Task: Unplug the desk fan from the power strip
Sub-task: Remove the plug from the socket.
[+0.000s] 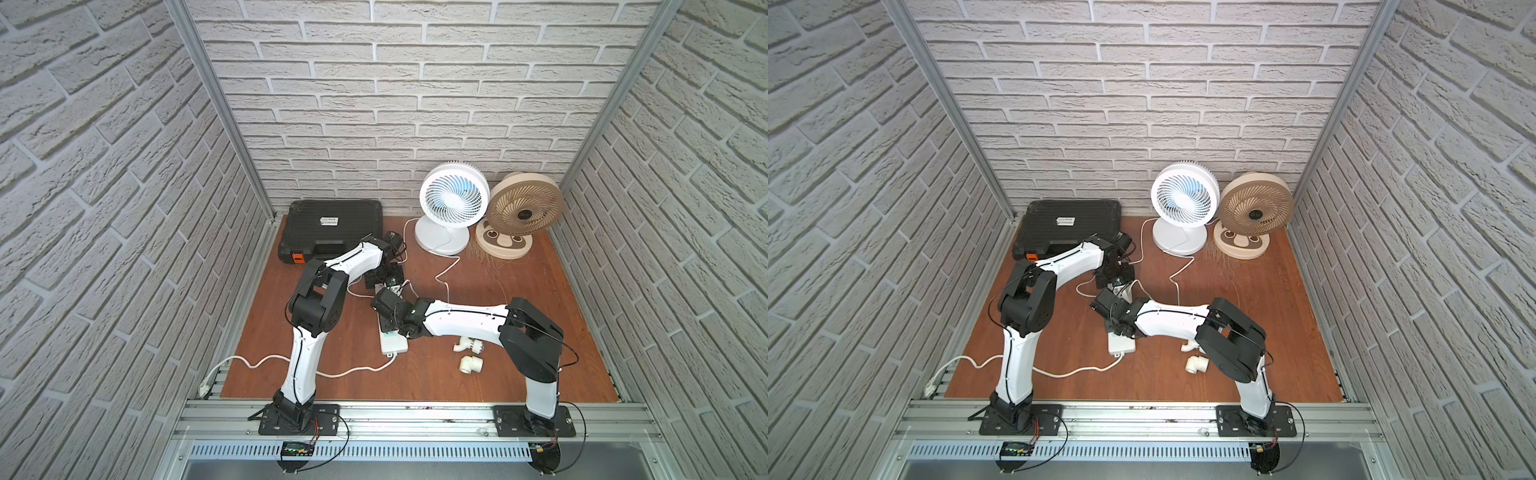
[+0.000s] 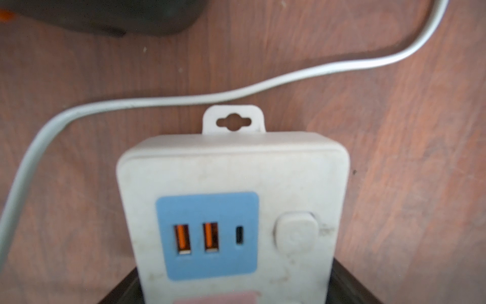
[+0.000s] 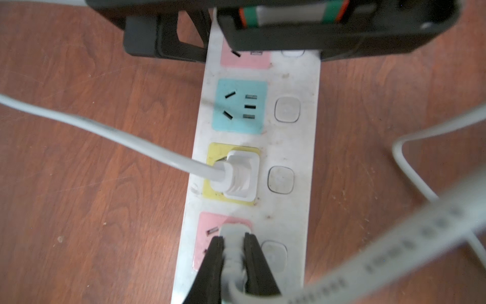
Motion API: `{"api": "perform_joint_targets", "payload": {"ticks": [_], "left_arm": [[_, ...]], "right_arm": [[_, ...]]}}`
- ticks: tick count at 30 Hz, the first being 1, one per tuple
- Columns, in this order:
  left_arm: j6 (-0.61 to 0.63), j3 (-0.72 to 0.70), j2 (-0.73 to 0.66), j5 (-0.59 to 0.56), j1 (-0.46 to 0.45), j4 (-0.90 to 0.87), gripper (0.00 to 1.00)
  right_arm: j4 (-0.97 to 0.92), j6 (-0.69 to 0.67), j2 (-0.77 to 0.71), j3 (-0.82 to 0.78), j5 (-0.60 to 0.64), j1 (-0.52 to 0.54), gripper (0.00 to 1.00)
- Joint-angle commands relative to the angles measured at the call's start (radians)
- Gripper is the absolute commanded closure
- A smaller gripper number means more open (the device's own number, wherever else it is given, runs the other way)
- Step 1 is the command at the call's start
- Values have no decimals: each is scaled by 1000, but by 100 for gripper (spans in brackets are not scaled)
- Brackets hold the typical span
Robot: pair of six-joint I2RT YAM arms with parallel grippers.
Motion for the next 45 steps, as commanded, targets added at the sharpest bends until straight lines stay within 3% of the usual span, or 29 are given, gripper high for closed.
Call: {"api": "perform_joint_targets", "payload": {"ticks": [1, 7, 13, 31, 45], "left_arm": [[12, -45, 78, 65, -1, 3, 100], [12, -47, 79, 68, -1, 7, 100], [12, -54, 76, 68, -2, 13, 100], [12, -70, 70, 71, 0, 21, 100], [10, -69, 75, 72, -1, 22, 100]], "right_arm": [[-98, -61, 13, 66, 71, 45, 97], [-183, -118, 70, 152, 188, 93, 97], [-175, -120, 73, 153, 184, 100, 97], [27, 4, -80, -69, -91, -16, 97], [1, -3, -73, -48, -81, -13, 97]]}}
